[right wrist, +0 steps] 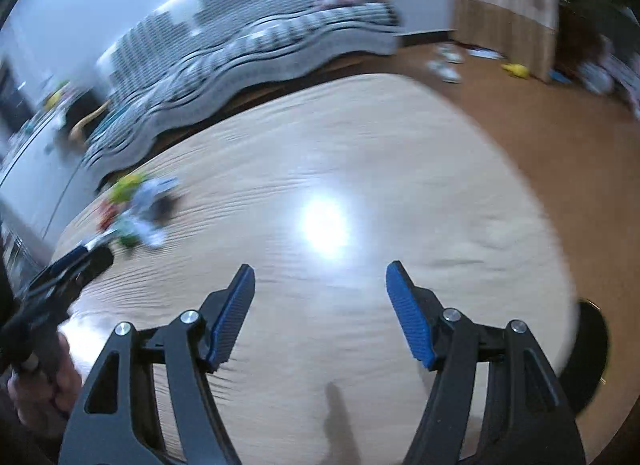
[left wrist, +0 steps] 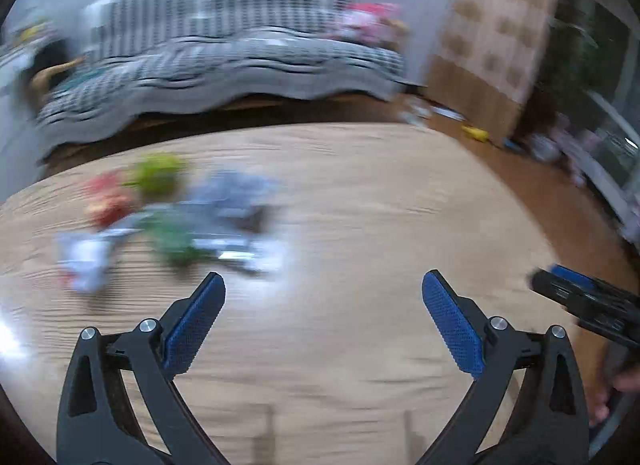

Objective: Collect trash
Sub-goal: 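Move both tools back over the table toward the remaining trash, then grasp the white tissue with the left gripper while the right grasps the green toy car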

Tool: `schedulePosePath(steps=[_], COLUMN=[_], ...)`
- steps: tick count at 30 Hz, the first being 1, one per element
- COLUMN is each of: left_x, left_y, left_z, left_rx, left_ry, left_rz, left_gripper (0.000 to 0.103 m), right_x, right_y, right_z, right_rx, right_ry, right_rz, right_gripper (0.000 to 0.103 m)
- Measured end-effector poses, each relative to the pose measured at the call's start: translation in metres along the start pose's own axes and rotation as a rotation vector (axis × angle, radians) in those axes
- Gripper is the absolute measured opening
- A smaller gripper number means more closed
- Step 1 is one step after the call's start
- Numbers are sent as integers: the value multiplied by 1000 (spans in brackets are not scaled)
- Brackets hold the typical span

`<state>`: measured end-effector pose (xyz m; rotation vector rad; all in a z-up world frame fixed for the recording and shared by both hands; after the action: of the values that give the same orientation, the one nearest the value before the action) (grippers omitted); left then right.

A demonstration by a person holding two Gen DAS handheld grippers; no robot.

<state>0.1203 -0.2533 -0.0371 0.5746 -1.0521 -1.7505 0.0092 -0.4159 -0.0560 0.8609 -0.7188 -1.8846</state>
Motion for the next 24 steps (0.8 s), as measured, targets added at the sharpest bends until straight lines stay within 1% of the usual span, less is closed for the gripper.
schedulePosePath(steps=[1,2,3,4,6,8,10,12,13,14,15,16,17,18,20,24], left_x=[-25,-51,-79,-100,-131,-166,-181,-196,-201,-207,-209,-208,-206,-205,-204,-213], left_y=[2,2,1,-1,-7,-10,-14,-19,-20,-20,-21,-22,-21,-21,-19,-7], left_z=[0,0,-2,-5,-10,-27,-36,-46,-48,-50,-53,-55,-57,-55,-46,-21], left_rx=[10,15,13,4,-14,-41,-53,-61,-59,-55,-62,-76,-79,-78,-67,-47], left_ry=[51,103,157,194,235,273,290,311,319,319,307,287,281,277,261,242], left_rz=[5,7,11,14,26,40,44,35,34,38,43,47,41,40,69,127], left_gripper=[96,96,96,96,96,96,96,95,91,76,68,48,34,29,27,27], right_x=[-18,-45,-59,-84,-118,-146,-176,-193,-198,-202,-211,-218,-222,-227,-241,-265], right_y=[-2,-5,-8,-12,-22,-28,-35,-43,-45,-46,-48,-50,-52,-53,-55,-52], right_z=[-7,-17,-23,-33,-44,-53,-64,-72,-76,-80,-88,-93,-97,-100,-110,-124], right_rx=[-9,-26,-33,-47,-66,-78,-90,-98,-104,-109,-115,-120,-123,-127,-133,-122], right_ry=[20,52,66,88,123,150,178,198,205,211,217,223,229,237,253,271], right_rz=[14,37,49,77,120,157,213,248,259,266,273,278,281,283,287,304], right_gripper=[62,59,59,59,59,59,59,59,59,59,58,57,55,52,50,50])
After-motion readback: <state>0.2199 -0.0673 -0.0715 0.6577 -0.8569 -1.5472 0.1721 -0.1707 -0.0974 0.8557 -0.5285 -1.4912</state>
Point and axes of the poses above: each gripper's, at about its wrist camera, not at the fingertips, and z roughly against the way its jaws point, x to its right, y to its top, the point moved 9 cm from there along -z, roughly the way its jaws point, and after that the axes turned 15 degrees about x, right-handed, at the moved point
